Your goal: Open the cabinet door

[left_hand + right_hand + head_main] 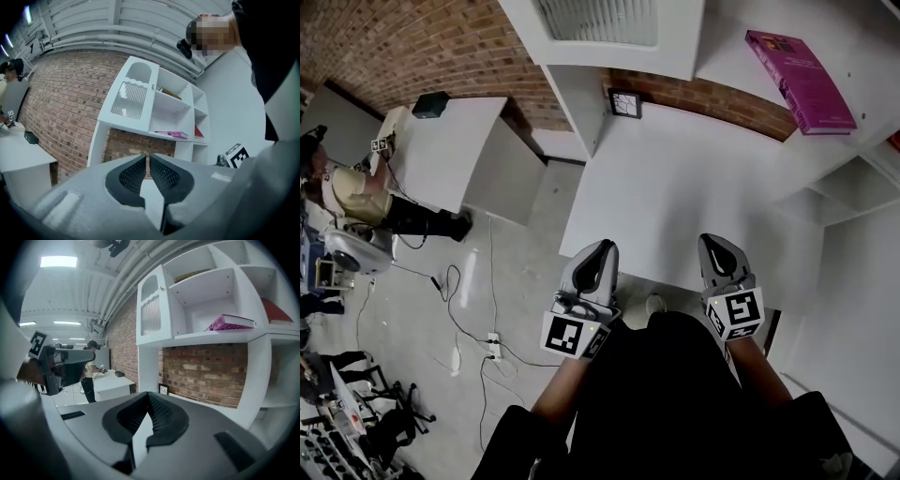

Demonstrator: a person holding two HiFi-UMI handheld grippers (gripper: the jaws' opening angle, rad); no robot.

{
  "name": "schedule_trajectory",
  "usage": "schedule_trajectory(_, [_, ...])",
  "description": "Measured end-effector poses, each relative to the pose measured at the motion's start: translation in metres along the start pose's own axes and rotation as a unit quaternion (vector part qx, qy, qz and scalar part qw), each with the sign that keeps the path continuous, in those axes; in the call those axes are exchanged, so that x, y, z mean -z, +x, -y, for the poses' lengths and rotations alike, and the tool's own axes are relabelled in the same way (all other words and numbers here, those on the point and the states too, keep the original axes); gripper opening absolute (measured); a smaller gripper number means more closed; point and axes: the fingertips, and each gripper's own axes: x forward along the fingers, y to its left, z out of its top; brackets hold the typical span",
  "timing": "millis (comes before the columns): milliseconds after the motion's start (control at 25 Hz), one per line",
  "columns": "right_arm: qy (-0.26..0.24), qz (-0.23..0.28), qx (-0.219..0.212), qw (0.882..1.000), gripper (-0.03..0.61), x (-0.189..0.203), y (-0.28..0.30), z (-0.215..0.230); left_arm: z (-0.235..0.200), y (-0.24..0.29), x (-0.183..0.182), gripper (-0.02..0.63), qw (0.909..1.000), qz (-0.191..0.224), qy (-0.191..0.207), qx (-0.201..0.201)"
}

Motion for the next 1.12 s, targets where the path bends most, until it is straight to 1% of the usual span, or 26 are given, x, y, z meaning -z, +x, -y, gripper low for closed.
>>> schedule_trajectory(80, [0.013,0.001,0.018,1.0,0.002,-0.005,0.004,-0.004,-0.01,0.005,-0.001,0.034,0.9998,-0.002,-0.007,0.017])
schedule_trajectory(240, [0.027,0.015,0.064,0.997,0.002,-0.027,0.016,-0.011,-0.03,0.022,-0.019,0.034,0.9981,0.001,-0.025,0.055])
schedule_trajectory(400, [0.049,0.022,0.093,0.994,0.002,-0.043,0.032,-0.018,-0.044,0.036,-0.026,0.034,0.9941,-0.001,-0.01,0.108])
schedule_trajectory(480, [0.056,0.024,0.108,0.992,0.002,-0.05,0.037,-0.02,-0.049,0.042,-0.031,0.034,0.992,-0.014,-0.009,0.125])
schedule_trajectory(560, [0.062,0.03,0.12,0.99,0.002,-0.059,0.042,-0.022,-0.052,0.052,-0.037,0.034,0.9896,-0.033,-0.022,0.139])
schedule_trajectory(640, [0.066,0.038,0.122,0.99,0.002,-0.066,0.048,-0.022,-0.048,0.066,-0.049,0.035,0.9864,-0.045,-0.028,0.156])
schedule_trajectory(760, [0.065,0.042,0.107,0.991,0.002,-0.077,0.057,-0.019,-0.036,0.089,-0.074,0.035,0.9848,-0.038,-0.008,0.169])
schedule_trajectory(840, [0.067,0.04,0.088,0.993,0.002,-0.087,0.063,-0.016,-0.029,0.103,-0.095,0.035,0.9852,-0.02,0.007,0.17])
schedule_trajectory(960, [0.077,0.039,0.067,0.994,0.002,-0.102,0.076,-0.008,-0.021,0.122,-0.134,0.035,0.9851,0.018,0.015,0.17])
schedule_trajectory(1120, [0.074,0.047,0.062,0.994,0.002,-0.12,0.08,0.001,-0.005,0.138,-0.176,0.035,0.9834,0.042,0.041,0.171])
